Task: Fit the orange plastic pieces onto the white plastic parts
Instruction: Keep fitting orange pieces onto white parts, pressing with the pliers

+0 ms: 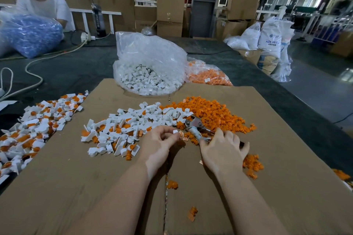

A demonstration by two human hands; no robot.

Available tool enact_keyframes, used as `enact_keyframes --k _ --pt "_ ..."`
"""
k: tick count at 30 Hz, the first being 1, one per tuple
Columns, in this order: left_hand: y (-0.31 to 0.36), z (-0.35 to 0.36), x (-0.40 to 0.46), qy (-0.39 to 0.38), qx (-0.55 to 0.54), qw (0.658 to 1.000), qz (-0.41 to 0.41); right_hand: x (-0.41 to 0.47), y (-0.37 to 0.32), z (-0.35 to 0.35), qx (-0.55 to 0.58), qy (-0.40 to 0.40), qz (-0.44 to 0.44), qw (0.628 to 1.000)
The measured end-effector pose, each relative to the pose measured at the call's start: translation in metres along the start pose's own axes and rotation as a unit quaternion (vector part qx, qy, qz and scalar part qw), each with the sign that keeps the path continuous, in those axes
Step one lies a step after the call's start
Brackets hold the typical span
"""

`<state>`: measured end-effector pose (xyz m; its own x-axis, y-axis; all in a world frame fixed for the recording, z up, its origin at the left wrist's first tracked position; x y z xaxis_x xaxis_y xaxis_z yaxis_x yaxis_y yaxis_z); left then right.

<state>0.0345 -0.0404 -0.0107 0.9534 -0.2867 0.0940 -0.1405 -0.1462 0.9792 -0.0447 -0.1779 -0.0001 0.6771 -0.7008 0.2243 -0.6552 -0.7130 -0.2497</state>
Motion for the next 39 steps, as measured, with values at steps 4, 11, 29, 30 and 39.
enact_keyframes --k 4,11,29,30,39 --pt "0.0 0.002 0.003 0.003 -0.01 1.0 -0.016 0.01 -0.003 -0.002 -0.037 -0.079 -0.014 0.996" --pt "0.001 0.003 0.008 0.017 -0.089 0.993 -0.079 0.006 -0.009 -0.016 -0.057 -0.005 -0.1 0.993" --pt "0.007 0.004 0.014 0.071 -0.161 0.974 -0.143 0.001 -0.027 -0.054 0.217 -0.338 -0.104 0.91" --pt "0.007 0.003 0.014 0.073 -0.163 0.973 -0.144 0.001 -0.027 -0.054 0.237 -0.347 -0.09 0.903" --pt "0.006 0.002 0.014 0.074 -0.168 0.971 -0.151 -0.003 -0.026 -0.05 0.298 -0.38 -0.049 0.874"
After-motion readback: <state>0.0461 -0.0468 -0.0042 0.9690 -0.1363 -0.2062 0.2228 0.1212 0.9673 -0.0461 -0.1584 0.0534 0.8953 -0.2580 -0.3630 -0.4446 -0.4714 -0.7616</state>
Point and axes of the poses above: each hand's wrist, its own x-axis towards the middle knuckle, its own z-axis out of the palm, y = z × x, the point moved 2 cm from there along x, towards the middle knuckle, and after that the axes turned 4 degrees about y, right-handed, at the moved point
